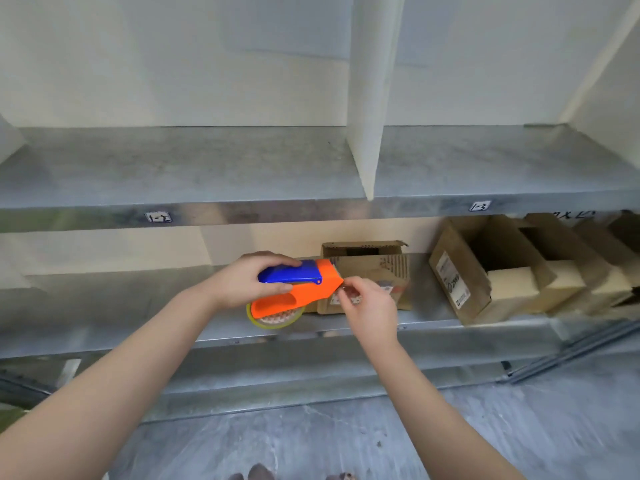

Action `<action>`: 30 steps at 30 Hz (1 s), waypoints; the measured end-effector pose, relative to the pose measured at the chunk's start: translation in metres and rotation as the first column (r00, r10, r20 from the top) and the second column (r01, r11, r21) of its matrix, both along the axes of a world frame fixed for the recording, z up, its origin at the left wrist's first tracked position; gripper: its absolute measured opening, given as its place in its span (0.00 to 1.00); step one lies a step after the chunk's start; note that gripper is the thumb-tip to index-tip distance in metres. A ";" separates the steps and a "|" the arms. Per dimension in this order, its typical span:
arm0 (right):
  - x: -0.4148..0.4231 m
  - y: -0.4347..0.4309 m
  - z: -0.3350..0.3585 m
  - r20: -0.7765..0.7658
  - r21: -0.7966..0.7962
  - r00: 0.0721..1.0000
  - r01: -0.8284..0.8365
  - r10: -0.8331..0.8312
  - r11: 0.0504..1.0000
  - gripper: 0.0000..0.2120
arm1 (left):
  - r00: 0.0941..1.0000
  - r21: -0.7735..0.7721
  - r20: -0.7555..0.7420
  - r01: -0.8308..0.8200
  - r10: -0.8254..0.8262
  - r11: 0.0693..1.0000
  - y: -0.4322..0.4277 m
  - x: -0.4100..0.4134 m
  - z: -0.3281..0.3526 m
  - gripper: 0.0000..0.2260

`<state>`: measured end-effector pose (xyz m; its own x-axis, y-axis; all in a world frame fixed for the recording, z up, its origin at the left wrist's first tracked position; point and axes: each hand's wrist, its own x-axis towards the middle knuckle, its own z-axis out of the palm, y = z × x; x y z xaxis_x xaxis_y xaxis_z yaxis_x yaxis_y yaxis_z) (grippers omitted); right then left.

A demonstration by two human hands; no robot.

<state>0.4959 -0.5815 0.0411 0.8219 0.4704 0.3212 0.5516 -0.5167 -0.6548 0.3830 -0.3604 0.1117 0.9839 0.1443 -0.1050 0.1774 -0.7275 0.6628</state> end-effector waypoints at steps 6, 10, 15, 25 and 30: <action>0.027 -0.004 0.009 -0.457 0.137 0.866 -0.155 0.201 0.978 0.07 | 0.991 0.003 0.102 -0.087 0.086 0.996 -0.025 0.005 0.005 0.23; 0.027 -0.007 0.017 -0.703 0.355 0.602 -0.163 0.378 0.921 0.12 | 0.991 0.029 0.102 -0.086 0.083 0.996 -0.030 0.006 0.006 0.25; 0.028 -0.001 0.024 -0.802 0.449 0.436 -0.010 0.408 0.893 0.15 | 0.994 0.045 0.090 -0.070 0.066 0.997 -0.028 0.006 0.011 0.23; 0.044 0.020 0.025 -0.675 0.229 0.710 -0.055 0.199 0.972 0.09 | 0.990 0.165 0.143 -0.026 0.003 0.986 -0.006 0.010 0.016 0.24; 0.054 0.023 0.026 -0.424 -0.014 0.905 0.035 -0.037 0.999 0.10 | 0.996 0.206 0.089 -0.011 -0.007 0.979 -0.003 0.022 0.021 0.25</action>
